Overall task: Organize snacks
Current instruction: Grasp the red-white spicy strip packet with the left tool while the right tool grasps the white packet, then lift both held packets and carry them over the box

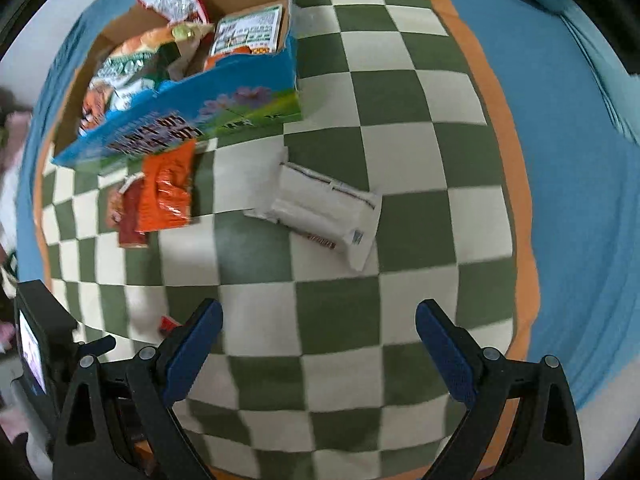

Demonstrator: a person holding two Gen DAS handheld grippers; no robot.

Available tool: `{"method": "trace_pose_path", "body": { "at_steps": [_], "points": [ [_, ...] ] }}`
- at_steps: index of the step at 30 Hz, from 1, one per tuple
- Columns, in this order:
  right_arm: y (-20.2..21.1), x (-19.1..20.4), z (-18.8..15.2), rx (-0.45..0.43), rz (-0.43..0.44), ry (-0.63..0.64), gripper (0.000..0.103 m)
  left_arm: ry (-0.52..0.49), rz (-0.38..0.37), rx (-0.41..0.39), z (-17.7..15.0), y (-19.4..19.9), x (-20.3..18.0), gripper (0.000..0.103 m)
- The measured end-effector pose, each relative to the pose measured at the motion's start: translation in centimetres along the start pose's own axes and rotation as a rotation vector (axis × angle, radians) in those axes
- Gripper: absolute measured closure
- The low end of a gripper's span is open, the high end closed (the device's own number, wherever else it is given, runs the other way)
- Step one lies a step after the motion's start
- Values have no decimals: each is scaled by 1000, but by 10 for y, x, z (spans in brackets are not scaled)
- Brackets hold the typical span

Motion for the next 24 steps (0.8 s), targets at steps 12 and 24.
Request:
{"method": "trace_pose_path", "body": {
  "at_steps": [12,24],
  "points": [
    [-83,13,70,174,-127,375,4,44,12,62,14,-28,-11,27],
    [-119,32,75,231,-47,372,40,221,-135,42,24,-3,33,52]
  ]
}}
Point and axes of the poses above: each gripper's, at about its wrist camera, not at the fingertips, and y roughly against the way its jaws point, x to its left, z to its top, the point moved 3 cm from there along -y, roughly the way its jaws point, and after that the axes turned 12 degrees about y, right-handed, at the moved point
